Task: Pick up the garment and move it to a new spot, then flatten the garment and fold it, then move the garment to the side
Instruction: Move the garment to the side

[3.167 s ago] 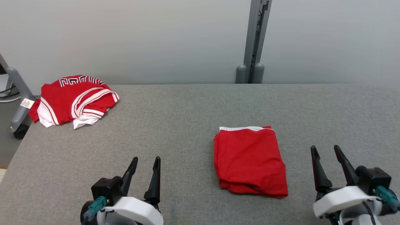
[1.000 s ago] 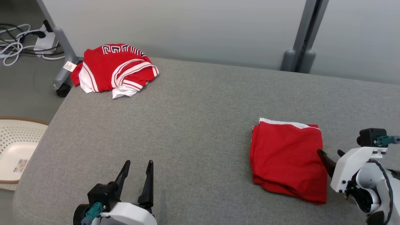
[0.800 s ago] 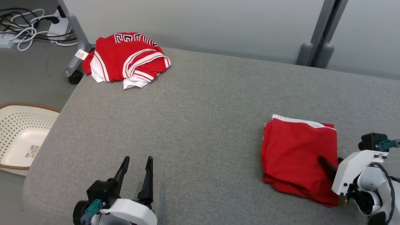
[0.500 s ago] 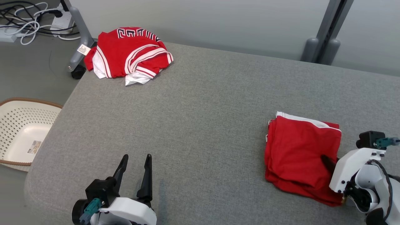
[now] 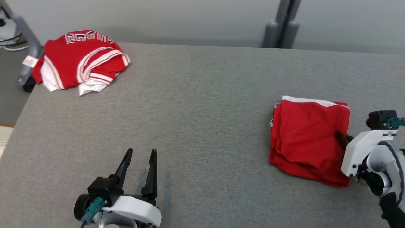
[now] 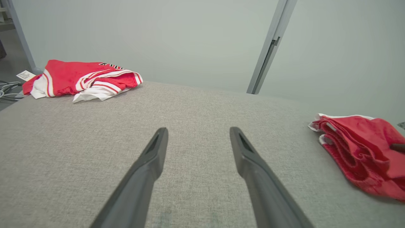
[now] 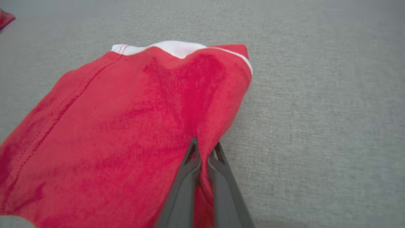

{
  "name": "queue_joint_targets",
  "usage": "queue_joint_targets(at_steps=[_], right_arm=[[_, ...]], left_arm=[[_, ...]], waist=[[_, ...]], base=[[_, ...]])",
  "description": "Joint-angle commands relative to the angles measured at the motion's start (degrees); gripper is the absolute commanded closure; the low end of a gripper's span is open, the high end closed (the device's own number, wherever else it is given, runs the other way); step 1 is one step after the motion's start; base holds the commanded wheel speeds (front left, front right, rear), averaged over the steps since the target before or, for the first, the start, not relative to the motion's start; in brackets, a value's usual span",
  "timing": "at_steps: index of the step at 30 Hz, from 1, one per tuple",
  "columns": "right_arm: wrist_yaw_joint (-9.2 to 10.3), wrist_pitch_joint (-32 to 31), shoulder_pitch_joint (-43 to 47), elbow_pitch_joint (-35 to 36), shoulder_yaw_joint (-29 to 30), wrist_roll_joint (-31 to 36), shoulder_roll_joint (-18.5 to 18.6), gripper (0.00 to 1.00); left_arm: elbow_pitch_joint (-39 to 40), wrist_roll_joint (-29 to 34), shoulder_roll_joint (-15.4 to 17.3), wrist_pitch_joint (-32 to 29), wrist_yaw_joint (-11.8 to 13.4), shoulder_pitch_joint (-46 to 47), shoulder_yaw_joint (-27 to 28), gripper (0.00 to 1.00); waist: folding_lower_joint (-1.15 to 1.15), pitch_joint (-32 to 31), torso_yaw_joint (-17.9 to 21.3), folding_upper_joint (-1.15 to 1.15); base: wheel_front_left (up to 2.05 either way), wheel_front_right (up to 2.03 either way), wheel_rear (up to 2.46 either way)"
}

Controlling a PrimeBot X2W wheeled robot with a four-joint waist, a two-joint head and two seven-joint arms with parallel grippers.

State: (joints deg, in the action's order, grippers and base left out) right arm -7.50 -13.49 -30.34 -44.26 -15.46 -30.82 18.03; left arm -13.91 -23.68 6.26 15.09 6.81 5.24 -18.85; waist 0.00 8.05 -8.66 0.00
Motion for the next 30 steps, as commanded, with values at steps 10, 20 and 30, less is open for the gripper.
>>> queue_joint_targets(at_steps=[10,20,30], right_arm=[[0.00,3.42,-4.53,-2.12,-0.95,1.20,1.47,1.00],[0.01,7.49,-8.21,-5.01,-3.70,2.77,2.44,1.00],[0.01,8.96,-13.64,-8.53,-4.86,5.44,7.71,1.00]], left_arm=[[1.29,1.84,1.18,-0.79,-0.99,3.52,-1.69,0.00],[3.59,2.31,1.96,-2.95,-1.35,4.89,-3.29,0.00],[7.20,2.20,3.50,-4.26,-0.29,4.33,-2.69,0.00]], waist=[[0.00,4.29,16.75,0.00],[0.00,6.27,20.16,0.00],[0.00,8.87,16.01,0.00]], base=[[0.00,0.00,0.00],[0.00,0.00,0.00],[0.00,0.00,0.00]])
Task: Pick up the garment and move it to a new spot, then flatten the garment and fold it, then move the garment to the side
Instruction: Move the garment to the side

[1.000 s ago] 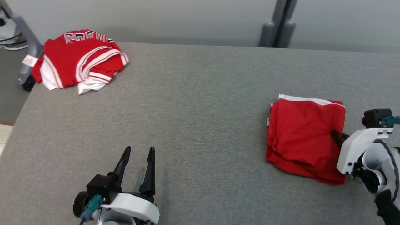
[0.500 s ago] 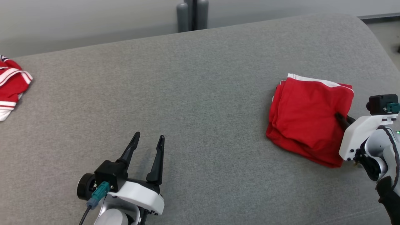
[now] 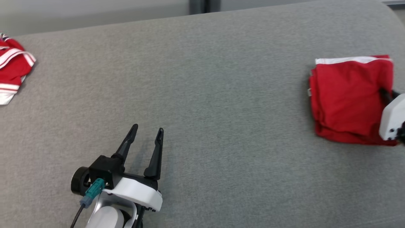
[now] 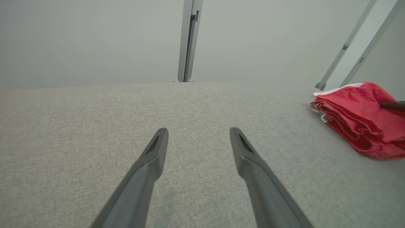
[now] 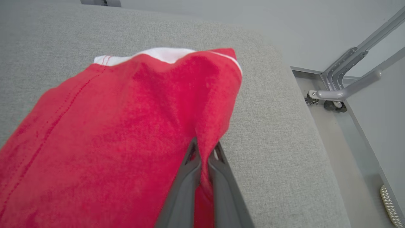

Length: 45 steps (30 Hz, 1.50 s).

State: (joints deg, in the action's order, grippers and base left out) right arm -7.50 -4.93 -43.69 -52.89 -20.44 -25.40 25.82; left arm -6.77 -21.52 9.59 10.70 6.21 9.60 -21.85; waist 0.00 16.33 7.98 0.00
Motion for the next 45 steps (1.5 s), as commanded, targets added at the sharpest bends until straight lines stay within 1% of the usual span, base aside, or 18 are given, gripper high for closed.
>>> queue_joint_targets(at_steps=[1,9,10,13,17,23,24,25,26,27,36,41,45], right_arm=[[0.01,0.40,-1.01,-0.30,-0.16,0.51,0.79,1.00],[0.01,-0.42,-5.96,-3.13,-2.00,2.82,7.13,1.00],[0.01,-0.81,-6.88,-4.00,-2.71,3.30,8.51,1.00],[0.01,-1.03,-8.65,-5.10,-3.24,3.98,10.40,1.00],[0.01,-0.39,-10.92,-7.22,-2.60,4.66,11.87,1.00],[0.01,1.84,-14.08,-10.13,-1.90,6.74,12.70,1.00],[0.01,2.51,-14.41,-10.55,-1.98,7.56,12.64,0.81],[0.01,3.57,-14.77,-10.83,-2.09,8.36,12.59,0.59],[0.01,4.52,-15.17,-11.29,-1.99,9.14,12.45,0.11],[0.01,5.48,-15.39,-11.79,-1.87,9.74,12.08,0.00],[0.01,12.01,-15.04,-15.09,-0.74,11.72,8.92,0.00],[0.01,15.51,-12.99,-14.83,-0.74,10.17,7.18,0.00],[0.01,16.47,-11.37,-14.08,-1.05,8.51,5.75,0.00]], left_arm=[[0.40,0.13,0.30,0.00,0.37,0.05,0.27,0.00],[2.83,0.30,1.80,-0.69,0.89,0.76,0.88,0.00],[3.39,0.29,1.98,-0.85,0.93,0.80,0.87,0.00],[4.00,0.44,2.55,-0.98,1.43,0.35,1.11,0.00],[4.79,0.58,3.14,-1.21,1.46,0.12,1.12,0.00],[5.23,0.70,3.34,-1.34,1.85,0.56,0.86,0.00],[5.18,0.72,3.38,-1.38,1.87,0.67,0.79,0.00],[5.14,0.72,3.37,-1.41,1.91,0.80,0.71,0.00],[5.10,0.72,3.32,-1.43,1.95,0.94,0.61,0.00],[5.15,0.75,3.21,-1.43,2.02,1.09,0.49,0.00],[4.80,0.37,2.67,-0.93,2.16,1.47,-0.17,0.00],[3.60,-0.50,1.88,-0.23,1.97,1.16,-0.37,0.00],[2.51,-1.07,1.38,0.34,2.01,0.60,-0.32,0.00]], waist=[[0.00,0.96,-1.29,0.00],[0.00,4.00,-5.63,0.00],[0.00,4.59,-6.51,0.00],[0.00,5.33,-7.24,0.00],[0.00,6.36,-7.77,0.00],[0.00,7.16,-7.98,0.00],[0.00,7.22,-7.99,0.00],[0.00,7.25,-8.00,0.00],[0.00,7.24,-8.03,0.00],[0.00,7.19,-8.06,0.00],[0.00,4.62,-8.20,0.00],[0.00,1.54,-8.34,0.00],[0.00,-0.86,-8.31,0.00]], base=[[0.00,0.00,0.00],[0.00,0.00,0.00],[0.00,0.00,0.00],[0.00,0.00,0.00],[0.00,0.00,0.00],[0.00,0.00,0.00],[0.00,0.00,0.00],[0.00,0.00,0.00],[0.00,0.00,0.00],[0.00,0.00,0.00],[0.00,0.00,0.00],[0.00,0.00,0.00],[0.00,0.00,0.00]])
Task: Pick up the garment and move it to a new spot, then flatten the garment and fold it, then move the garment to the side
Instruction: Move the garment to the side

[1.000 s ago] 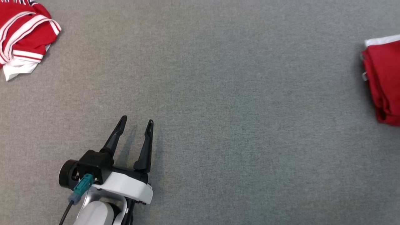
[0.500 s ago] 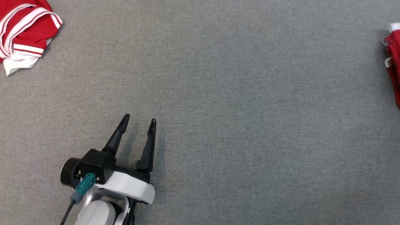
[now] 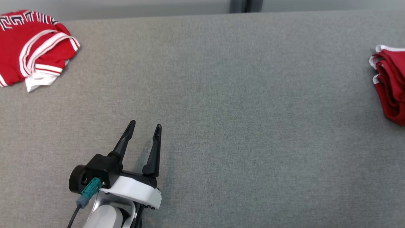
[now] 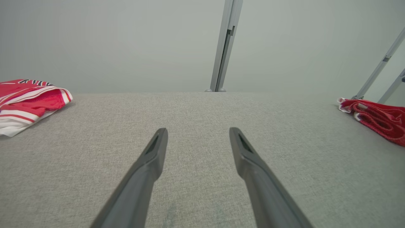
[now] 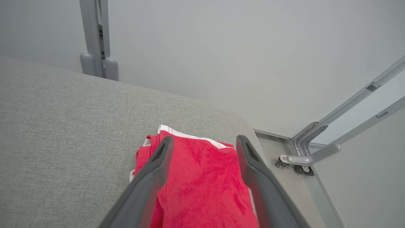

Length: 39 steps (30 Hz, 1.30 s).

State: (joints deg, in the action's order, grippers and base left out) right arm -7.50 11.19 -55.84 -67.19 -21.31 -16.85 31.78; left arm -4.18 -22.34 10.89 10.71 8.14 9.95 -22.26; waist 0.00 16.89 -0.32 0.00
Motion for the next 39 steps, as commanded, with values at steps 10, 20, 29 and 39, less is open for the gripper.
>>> queue_joint_targets(at_steps=[10,20,29,39], right_arm=[[0.01,1.99,7.01,6.88,-2.46,-5.96,-4.54,0.00],[0.01,2.61,15.95,12.94,-0.61,-6.36,-12.48,0.00],[0.00,4.03,28.91,21.87,10.83,1.17,-21.56,0.00],[0.00,3.11,47.36,42.16,20.78,10.43,-28.57,0.00]], left_arm=[[-5.50,-2.68,-1.04,2.40,0.31,-1.58,1.81,0.00],[-9.78,-4.38,-1.97,3.41,0.62,-4.33,2.71,0.00],[-11.85,-5.04,-2.11,4.22,1.49,-7.20,4.92,0.00],[-11.61,-3.86,-2.14,4.53,2.01,-11.62,6.24,0.00]], waist=[[0.00,-10.16,-0.08,0.00],[0.00,-17.40,0.14,0.00],[0.00,-19.68,-0.32,0.00],[0.00,-21.04,-1.06,0.00]], base=[[0.00,0.00,0.00],[0.00,0.00,0.00],[0.00,0.00,0.00],[0.00,0.00,0.00]])
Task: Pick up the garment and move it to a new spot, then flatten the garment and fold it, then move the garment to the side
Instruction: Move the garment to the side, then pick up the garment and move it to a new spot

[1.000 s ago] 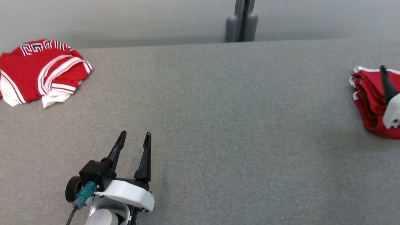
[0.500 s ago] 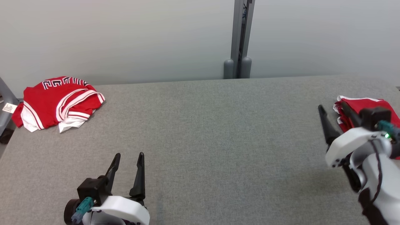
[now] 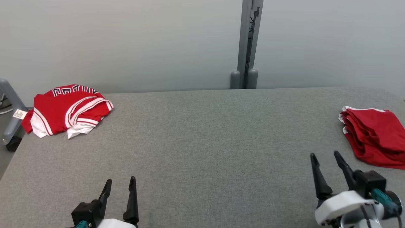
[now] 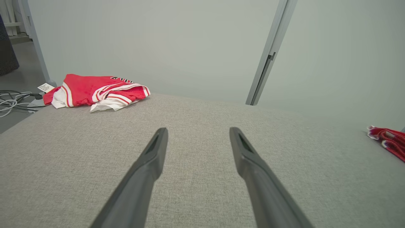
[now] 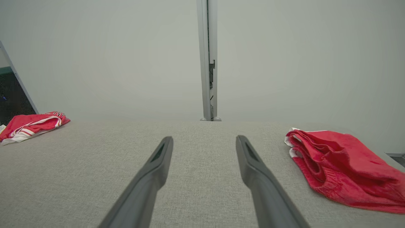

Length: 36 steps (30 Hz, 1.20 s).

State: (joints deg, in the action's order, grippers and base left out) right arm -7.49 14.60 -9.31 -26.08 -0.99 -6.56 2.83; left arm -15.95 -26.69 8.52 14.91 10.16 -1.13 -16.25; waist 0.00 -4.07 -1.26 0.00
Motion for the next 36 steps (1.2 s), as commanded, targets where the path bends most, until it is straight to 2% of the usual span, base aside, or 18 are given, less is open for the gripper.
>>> queue_joint_targets(at_steps=[1,3,12,26,31,36], right_arm=[[-0.01,-0.59,2.10,2.61,0.41,-1.45,0.25,0.00],[-0.01,-1.53,4.41,4.86,-0.43,-3.47,0.18,0.00],[-0.01,-3.97,7.83,9.62,-1.35,-5.02,0.25,0.00],[-0.01,-5.28,9.74,11.52,-0.54,-5.53,0.23,0.00],[-0.01,-5.21,10.12,11.70,-0.11,-5.11,0.22,0.00],[-0.01,-4.74,10.36,12.00,0.05,-5.60,0.22,0.00]], left_arm=[[0.12,0.61,0.18,0.31,-0.04,-0.64,0.23,0.00],[0.02,0.69,-0.08,0.30,-0.14,-0.80,0.14,0.00],[-0.65,1.42,-0.48,0.33,-0.97,0.39,-0.61,0.00],[-1.49,2.01,-0.54,0.34,-1.46,0.49,-1.36,0.00],[-1.56,2.28,-0.33,0.34,-1.39,0.90,-1.69,0.00],[-1.31,2.45,0.48,0.25,-1.16,1.55,-1.40,0.00]], waist=[[0.00,-0.14,-0.24,0.00],[0.00,-0.24,-0.32,0.00],[0.00,-0.32,-0.52,0.00],[0.00,-1.11,-1.49,0.00],[0.00,-1.61,-3.76,0.00],[0.00,-2.00,-8.77,0.00]], base=[[0.00,0.00,0.00],[0.00,0.00,0.00],[0.00,0.00,0.00],[0.00,0.00,0.00],[0.00,0.00,0.00],[0.00,0.00,0.00]])
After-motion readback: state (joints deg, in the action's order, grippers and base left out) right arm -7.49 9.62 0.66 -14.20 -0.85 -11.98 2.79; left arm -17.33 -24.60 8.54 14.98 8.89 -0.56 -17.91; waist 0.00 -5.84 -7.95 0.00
